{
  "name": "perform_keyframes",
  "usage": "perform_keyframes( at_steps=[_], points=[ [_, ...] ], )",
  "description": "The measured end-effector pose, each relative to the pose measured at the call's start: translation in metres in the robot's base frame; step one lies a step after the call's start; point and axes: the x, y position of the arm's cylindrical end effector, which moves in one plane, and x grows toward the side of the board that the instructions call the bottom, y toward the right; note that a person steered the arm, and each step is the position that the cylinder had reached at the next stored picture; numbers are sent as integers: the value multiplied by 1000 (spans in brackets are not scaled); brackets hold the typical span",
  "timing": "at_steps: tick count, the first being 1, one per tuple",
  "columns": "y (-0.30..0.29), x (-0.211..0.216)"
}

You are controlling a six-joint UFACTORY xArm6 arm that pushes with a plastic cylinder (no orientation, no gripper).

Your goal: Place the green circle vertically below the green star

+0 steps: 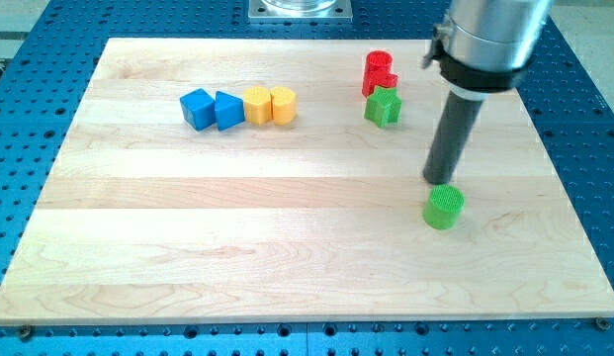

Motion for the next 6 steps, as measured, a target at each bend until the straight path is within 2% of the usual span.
perform_keyframes(
  at_steps=[2, 3, 4, 6],
  points=[
    [62, 20],
    [56, 51],
    [29, 60],
    [-9, 51]
  ],
)
